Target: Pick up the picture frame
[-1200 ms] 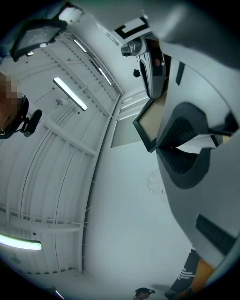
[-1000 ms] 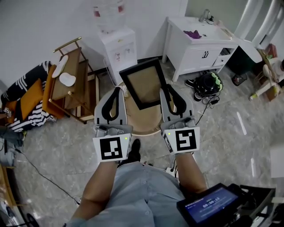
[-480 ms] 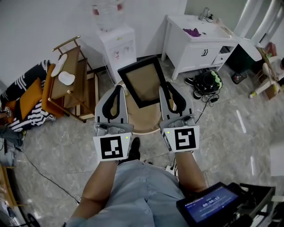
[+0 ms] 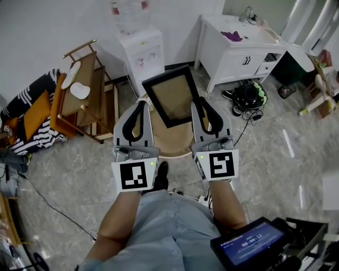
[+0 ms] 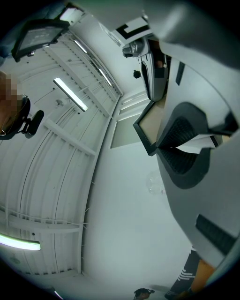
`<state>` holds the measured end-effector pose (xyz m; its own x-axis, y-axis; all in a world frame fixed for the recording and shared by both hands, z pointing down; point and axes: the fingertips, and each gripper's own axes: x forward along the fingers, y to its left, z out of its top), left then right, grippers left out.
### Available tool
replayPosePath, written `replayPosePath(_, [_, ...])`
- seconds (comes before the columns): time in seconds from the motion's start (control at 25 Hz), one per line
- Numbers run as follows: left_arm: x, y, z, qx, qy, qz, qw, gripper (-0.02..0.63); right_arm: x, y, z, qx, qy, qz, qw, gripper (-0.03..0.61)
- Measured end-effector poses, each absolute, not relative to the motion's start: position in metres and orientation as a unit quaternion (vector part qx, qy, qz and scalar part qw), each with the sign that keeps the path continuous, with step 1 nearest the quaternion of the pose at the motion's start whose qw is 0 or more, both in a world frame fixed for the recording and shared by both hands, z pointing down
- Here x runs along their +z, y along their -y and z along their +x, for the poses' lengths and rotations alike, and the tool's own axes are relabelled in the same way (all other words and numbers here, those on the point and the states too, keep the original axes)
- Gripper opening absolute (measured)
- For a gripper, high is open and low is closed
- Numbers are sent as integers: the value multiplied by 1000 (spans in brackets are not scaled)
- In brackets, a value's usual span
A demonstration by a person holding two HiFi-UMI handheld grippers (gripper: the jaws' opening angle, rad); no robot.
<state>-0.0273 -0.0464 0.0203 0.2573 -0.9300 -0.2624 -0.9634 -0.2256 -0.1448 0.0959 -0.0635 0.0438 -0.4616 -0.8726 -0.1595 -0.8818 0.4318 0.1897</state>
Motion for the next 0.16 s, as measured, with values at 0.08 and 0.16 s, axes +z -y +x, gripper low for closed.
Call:
replayPosePath(0.08, [20,47,-28,59,-607,-780,139,11,44,64,95,123,-846,-519,18,81])
replayPosePath(0.16, [21,48,-29,59,-607,-780,138,11,45,65,95,123,-846,-519,18,81])
